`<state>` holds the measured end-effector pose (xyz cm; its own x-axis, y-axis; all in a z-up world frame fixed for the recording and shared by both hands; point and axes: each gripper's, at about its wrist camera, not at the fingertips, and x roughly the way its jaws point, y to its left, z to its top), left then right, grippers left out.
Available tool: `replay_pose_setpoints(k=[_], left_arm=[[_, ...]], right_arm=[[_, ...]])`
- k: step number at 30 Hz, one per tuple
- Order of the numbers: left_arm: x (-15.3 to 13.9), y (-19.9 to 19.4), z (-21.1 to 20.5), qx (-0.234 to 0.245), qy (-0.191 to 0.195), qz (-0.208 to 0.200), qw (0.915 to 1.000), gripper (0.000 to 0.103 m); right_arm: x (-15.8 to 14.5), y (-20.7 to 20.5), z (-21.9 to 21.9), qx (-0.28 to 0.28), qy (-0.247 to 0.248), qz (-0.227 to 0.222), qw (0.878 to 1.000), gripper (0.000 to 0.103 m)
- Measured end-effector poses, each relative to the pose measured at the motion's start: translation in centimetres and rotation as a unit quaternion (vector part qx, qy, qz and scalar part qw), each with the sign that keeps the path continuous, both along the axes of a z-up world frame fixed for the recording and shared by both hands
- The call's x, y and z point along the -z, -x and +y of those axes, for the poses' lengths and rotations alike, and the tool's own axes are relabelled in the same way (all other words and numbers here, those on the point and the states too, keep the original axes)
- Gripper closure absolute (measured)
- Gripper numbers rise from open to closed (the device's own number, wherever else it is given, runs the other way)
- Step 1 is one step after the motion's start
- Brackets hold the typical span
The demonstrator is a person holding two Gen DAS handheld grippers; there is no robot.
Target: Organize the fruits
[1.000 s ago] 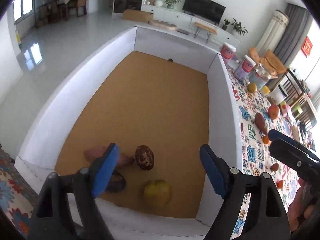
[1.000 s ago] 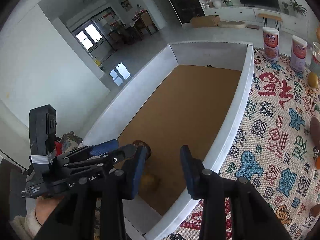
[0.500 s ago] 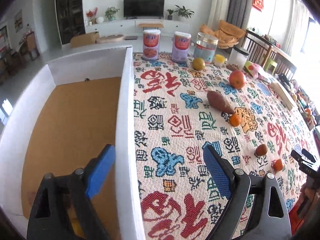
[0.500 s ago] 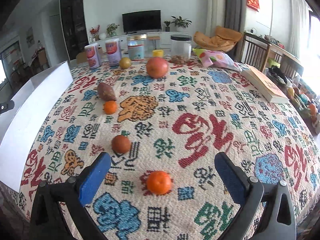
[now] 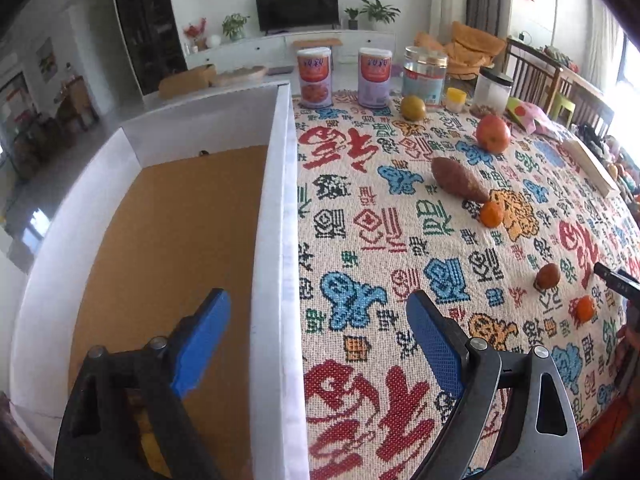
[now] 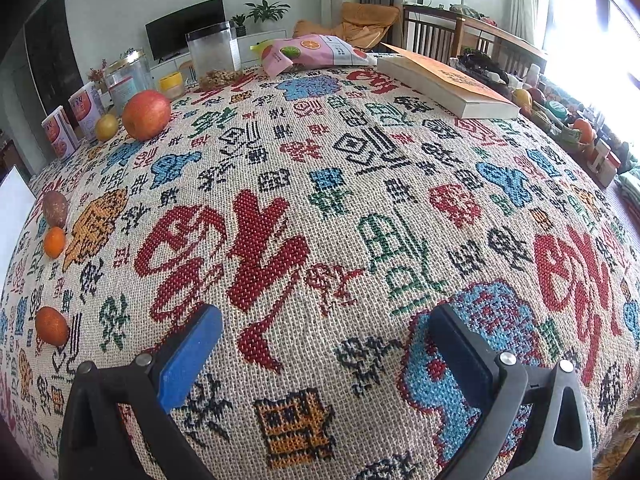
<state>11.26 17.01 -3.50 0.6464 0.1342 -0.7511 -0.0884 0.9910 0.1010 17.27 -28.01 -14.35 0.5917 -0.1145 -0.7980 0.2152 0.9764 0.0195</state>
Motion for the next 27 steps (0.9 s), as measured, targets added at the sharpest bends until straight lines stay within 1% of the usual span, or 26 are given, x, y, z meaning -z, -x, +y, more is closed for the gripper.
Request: replay_pose_setpoints(k=[2, 3, 4, 6, 8, 9, 11, 14, 16, 19, 22, 24, 26, 27], left_arm=[[-2.2, 1.0, -1.6, 0.000, -0.056, -0.055, 0.9969, 0.012], [-3.3, 1.7, -2.5, 0.005, -0.072, -0.082, 0.9940, 0.012], [-4.5, 2.3, -3.5, 0.016, -0.080, -0.107, 0.9909, 0.012], [-6.2, 3.6, -5.7, 0.044, -0.067, -0.138, 0.9872, 0.007], [-7.1, 4.4, -7.9, 0.075, -0.028, -0.149, 0.9855, 0.006], [-7.1, 4.5, -9.2, 0.093, -0.003, -0.144, 0.9851, 0.005], [-5.9, 4.3, -11.7, 0.125, 0.040, -0.124, 0.9835, 0.005], [-2.1, 2.5, -14.9, 0.147, 0.064, -0.072, 0.9845, 0.005], [0.6, 0.7, -15.8, 0.136, 0.072, -0.043, 0.9871, 0.005], [4.3, -2.4, -14.9, 0.104, 0.106, 0.000, 0.9889, 0.005], [7.2, -5.2, -13.9, 0.076, 0.108, 0.034, 0.9906, 0.005], [8.6, -6.4, -13.3, 0.063, 0.102, 0.048, 0.9917, 0.005], [9.6, -6.9, -12.5, 0.052, 0.103, 0.055, 0.9918, 0.005], [9.8, -6.7, -12.3, 0.050, 0.097, 0.041, 0.9931, 0.005]], right_arm=[[0.1, 0.0, 0.2, 0.000, 0.005, 0.003, 1.000, 0.000], [0.1, 0.0, 0.4, 0.000, 0.010, 0.006, 1.000, 0.000], [0.1, -0.1, 0.5, -0.001, 0.014, 0.008, 1.000, 0.000], [0.1, 0.0, 0.5, 0.000, 0.013, 0.007, 1.000, 0.000], [0.1, 0.0, 0.5, 0.000, 0.013, 0.007, 1.000, 0.000], [0.1, 0.0, 0.4, 0.000, 0.013, 0.007, 1.000, 0.000], [0.1, 0.0, 0.4, 0.000, 0.012, 0.007, 1.000, 0.000], [0.1, 0.0, 0.4, 0.000, 0.012, 0.007, 1.000, 0.000], [0.1, 0.0, 0.4, 0.000, 0.012, 0.007, 1.000, 0.000], [0.1, 0.0, 0.4, 0.000, 0.012, 0.007, 1.000, 0.000], [0.1, 0.0, 0.4, 0.000, 0.012, 0.007, 1.000, 0.000], [0.1, 0.0, 0.4, 0.000, 0.012, 0.007, 1.000, 0.000], [0.1, 0.0, 0.4, 0.000, 0.012, 0.007, 1.000, 0.000], [0.1, 0.0, 0.4, 0.000, 0.012, 0.007, 1.000, 0.000]])
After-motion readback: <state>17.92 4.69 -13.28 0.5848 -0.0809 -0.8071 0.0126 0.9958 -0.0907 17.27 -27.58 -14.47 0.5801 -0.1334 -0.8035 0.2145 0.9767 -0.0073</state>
